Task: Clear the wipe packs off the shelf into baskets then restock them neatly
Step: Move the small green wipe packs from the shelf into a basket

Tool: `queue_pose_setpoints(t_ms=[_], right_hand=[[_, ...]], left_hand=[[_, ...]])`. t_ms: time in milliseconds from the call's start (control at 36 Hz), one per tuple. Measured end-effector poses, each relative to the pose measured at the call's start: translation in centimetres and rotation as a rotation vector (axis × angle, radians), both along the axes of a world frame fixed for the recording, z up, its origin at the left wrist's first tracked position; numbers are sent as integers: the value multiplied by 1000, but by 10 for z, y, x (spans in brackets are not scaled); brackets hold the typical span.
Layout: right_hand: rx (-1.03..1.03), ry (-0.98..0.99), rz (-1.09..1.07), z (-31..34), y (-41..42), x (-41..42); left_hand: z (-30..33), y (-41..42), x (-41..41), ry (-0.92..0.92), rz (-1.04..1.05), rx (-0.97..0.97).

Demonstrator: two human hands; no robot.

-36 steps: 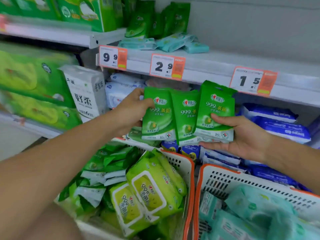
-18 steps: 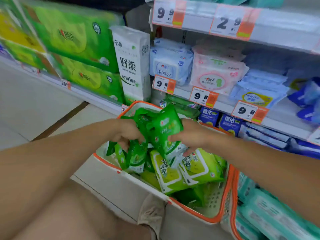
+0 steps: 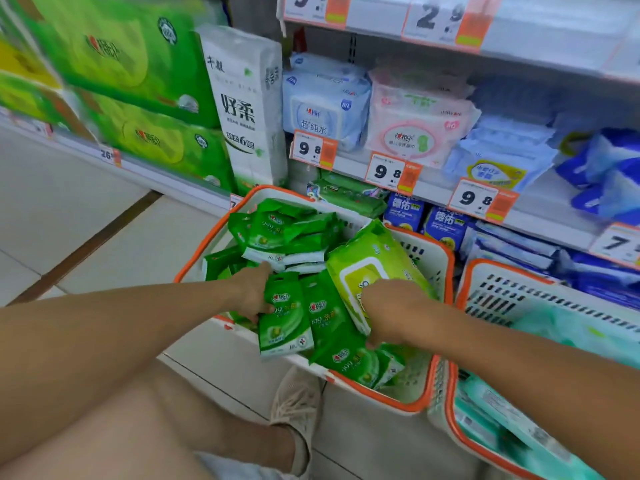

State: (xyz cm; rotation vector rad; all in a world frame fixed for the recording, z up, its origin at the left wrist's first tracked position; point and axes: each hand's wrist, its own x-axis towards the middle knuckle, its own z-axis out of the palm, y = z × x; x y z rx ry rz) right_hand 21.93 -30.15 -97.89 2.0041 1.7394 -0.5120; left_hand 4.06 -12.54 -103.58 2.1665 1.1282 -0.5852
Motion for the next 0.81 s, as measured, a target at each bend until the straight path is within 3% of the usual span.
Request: queue_pose_setpoints(t_ms=[56,111,194,278,361,444,500,583,639,694,750,806], right_hand=[[74,36,55,11,-1,10],[156,166,103,13,-4,16],[197,442,104,4,-8,12],[125,388,230,-13,-13,-4],[12,238,268,-26,-10,-13],[36,245,222,-3,8,3],[217,384,132,39,22,25],[707,560,-39,124,35,64],[1004,557,-104,176,42,89],[1274,466,-131,218,52,111],[1463,402,-147,253,69,132],[1485,329,-183,278,92,151]], left_hand=[[-1,-4,-3,-103,90,-41],[-2,-9,-5,-136,90,44],[4,-16,-1,-62,93,136],[30,-18,8,111,56,207],[58,-14,21,277,-193,302],[90,-8,41,278,-273,241],[127,0,58,113,-300,251],[198,15,86,-359,-289,398],[248,21,104,-740,-179,380],[291,33,127,-1050,-151,504],[325,49,151,-1176,-166,744],[343,72,174,-1080,-176,905]])
